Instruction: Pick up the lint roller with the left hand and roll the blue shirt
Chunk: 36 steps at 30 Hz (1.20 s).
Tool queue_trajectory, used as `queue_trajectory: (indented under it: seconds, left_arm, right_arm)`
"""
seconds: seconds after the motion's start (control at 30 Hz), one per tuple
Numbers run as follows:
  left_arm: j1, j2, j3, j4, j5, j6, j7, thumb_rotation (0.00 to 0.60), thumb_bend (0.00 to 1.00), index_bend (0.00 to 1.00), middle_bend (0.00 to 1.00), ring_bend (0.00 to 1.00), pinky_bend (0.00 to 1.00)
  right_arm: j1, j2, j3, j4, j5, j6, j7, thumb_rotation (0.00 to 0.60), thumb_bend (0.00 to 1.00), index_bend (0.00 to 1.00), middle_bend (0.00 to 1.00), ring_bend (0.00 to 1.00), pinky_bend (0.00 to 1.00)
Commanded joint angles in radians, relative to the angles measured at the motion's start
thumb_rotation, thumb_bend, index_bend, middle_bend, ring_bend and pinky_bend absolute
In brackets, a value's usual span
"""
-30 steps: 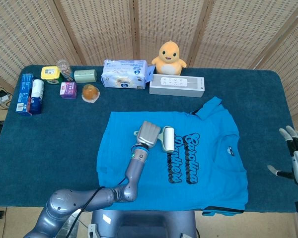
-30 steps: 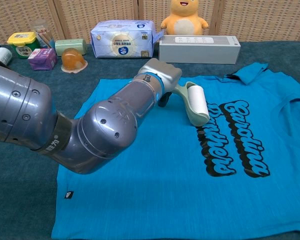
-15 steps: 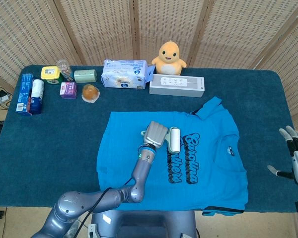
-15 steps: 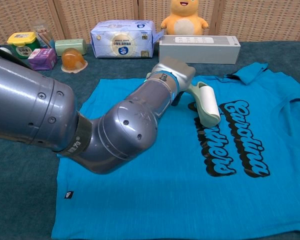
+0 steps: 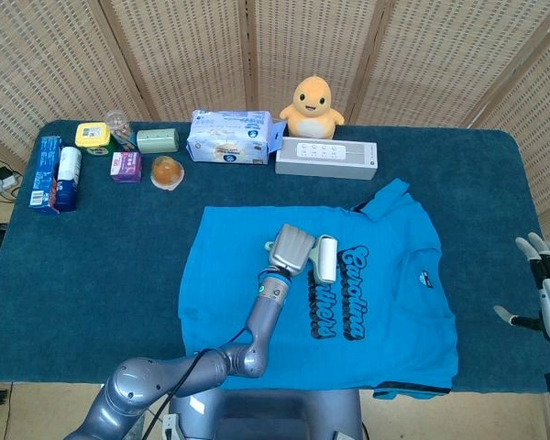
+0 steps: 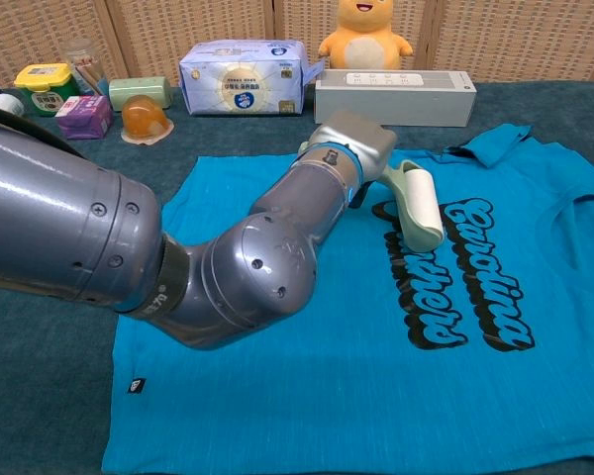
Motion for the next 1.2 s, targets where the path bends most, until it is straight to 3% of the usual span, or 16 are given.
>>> queue_trajectory:
  seconds: [0.03, 0.43, 1.2]
  left_arm:
    - [0.003, 0.000, 0.002, -0.001, -0.004, 0.001, 0.007, 0.600, 0.70, 0.86, 1.00, 0.80, 0.99]
    - [0.044, 0.028, -0.001, -0.047, -0.055, -0.005, 0.086, 0.600, 0.70, 0.86, 1.00, 0.80, 0.99]
    - [0.174, 0.161, 0.103, -0.221, -0.039, 0.056, 0.128, 0.600, 0.70, 0.86, 1.00, 0.80, 0.99]
  right_arm:
    - [0.000, 0.001, 0.000, 0.000, -0.001, 0.000, 0.001, 0.600, 0.00, 0.06, 0.00, 0.00, 0.00]
    - [-0.001, 0.002, -0.001, -0.001, -0.002, 0.002, 0.002, 0.600, 0.00, 0.06, 0.00, 0.00, 0.00]
    - [0.001, -0.004, -0.003, -0.003, -0.002, -0.001, -0.018, 0.600, 0.00, 0.06, 0.00, 0.00, 0.00]
